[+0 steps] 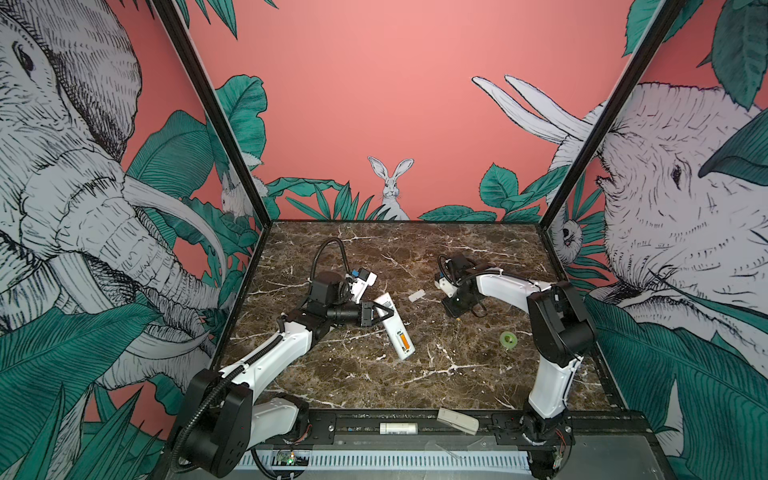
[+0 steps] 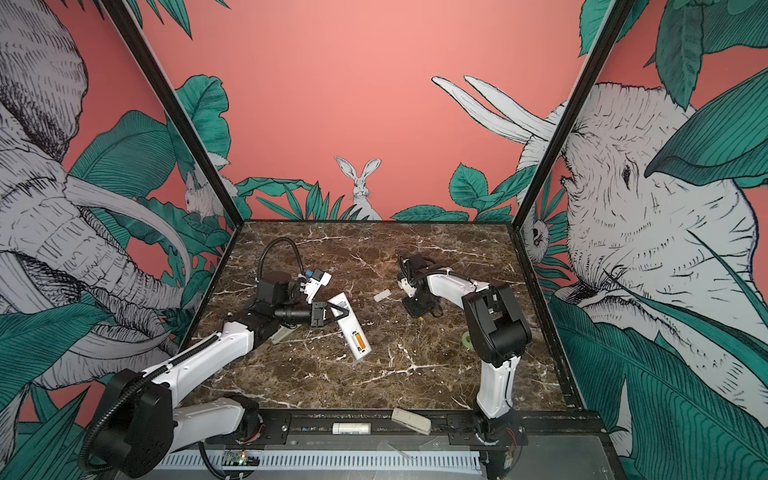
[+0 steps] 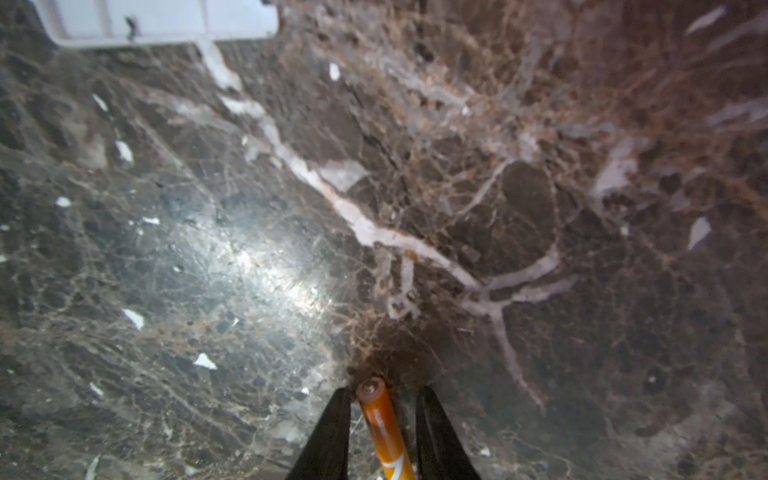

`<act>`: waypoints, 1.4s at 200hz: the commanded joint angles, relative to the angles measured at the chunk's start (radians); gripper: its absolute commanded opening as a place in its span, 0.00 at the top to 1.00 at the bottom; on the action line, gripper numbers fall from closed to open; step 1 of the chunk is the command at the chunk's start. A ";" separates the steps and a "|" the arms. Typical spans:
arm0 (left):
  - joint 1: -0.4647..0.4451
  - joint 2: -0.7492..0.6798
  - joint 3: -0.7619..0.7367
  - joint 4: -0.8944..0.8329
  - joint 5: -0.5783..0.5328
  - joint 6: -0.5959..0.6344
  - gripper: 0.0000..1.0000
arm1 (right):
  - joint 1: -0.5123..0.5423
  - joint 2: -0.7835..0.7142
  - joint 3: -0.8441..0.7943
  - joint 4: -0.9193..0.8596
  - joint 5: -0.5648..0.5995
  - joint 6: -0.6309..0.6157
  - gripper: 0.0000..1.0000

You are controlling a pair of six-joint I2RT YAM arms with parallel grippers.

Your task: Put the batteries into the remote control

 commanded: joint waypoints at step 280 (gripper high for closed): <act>0.079 0.155 -0.082 0.552 0.087 -0.363 1.00 | 0.272 -0.603 -0.269 0.516 -0.275 0.273 0.88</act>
